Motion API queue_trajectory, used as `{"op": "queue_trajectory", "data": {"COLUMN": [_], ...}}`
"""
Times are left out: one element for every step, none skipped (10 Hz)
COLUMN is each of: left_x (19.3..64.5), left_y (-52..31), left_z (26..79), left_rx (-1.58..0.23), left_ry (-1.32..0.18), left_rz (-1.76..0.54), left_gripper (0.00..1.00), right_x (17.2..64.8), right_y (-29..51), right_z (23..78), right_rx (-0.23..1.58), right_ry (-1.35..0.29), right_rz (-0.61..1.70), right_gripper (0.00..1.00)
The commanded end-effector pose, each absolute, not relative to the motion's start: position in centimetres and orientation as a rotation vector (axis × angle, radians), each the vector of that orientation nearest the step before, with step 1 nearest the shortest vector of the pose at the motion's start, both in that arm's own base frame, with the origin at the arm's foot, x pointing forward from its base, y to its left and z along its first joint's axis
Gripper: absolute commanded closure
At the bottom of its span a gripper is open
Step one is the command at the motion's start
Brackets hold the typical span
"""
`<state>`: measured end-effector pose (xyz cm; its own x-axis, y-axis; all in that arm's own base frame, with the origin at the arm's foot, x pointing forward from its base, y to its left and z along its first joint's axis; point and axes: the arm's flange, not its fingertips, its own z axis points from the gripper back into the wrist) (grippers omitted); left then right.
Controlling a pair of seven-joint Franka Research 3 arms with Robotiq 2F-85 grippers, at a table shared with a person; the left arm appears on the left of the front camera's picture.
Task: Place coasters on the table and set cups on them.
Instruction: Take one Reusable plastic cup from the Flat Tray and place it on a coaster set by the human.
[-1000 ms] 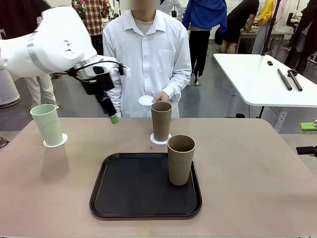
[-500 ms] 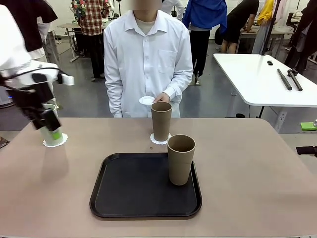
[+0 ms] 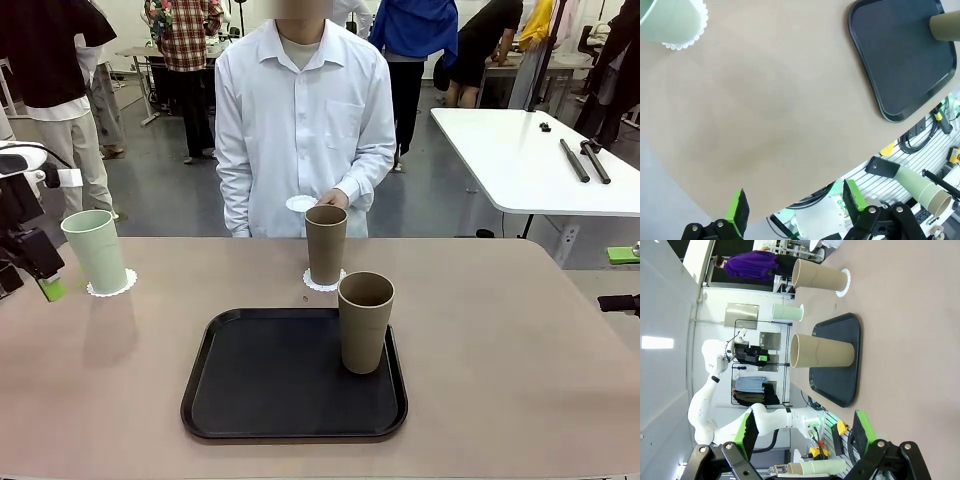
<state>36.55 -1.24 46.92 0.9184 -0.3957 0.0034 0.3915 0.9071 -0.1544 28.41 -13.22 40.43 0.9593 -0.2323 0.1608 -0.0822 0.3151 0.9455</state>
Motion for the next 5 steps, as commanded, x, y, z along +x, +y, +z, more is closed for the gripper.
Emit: {"op": "queue_trajectory", "data": {"left_x": [36.06,36.06,36.06,36.06,36.06], "left_y": [-2.14,-2.14,-2.14,-2.14,-2.14], "left_z": [47.91,47.91,47.91,47.91,47.91], "left_rx": [-0.134,-0.134,-0.134,-0.134,-0.134], "left_ry": [0.007,0.007,0.007,0.007,0.007], "left_rz": [-0.431,-0.431,-0.431,-0.431,-0.431], "left_gripper": [0.0,0.0,0.0,0.0,0.0], "right_x": [28.47,28.47,28.47,28.47,28.47], "right_y": [-13.2,-13.2,-13.2,-13.2,-13.2], "right_z": [40.59,40.59,40.59,40.59,40.59], "right_rx": [1.265,1.265,1.265,1.265,1.265], "right_ry": [-0.297,-0.297,-0.297,-0.297,-0.297], "right_rz": [-0.099,-0.099,-0.099,-0.099,-0.099], "right_gripper": [0.0,0.0,0.0,0.0,0.0]}}
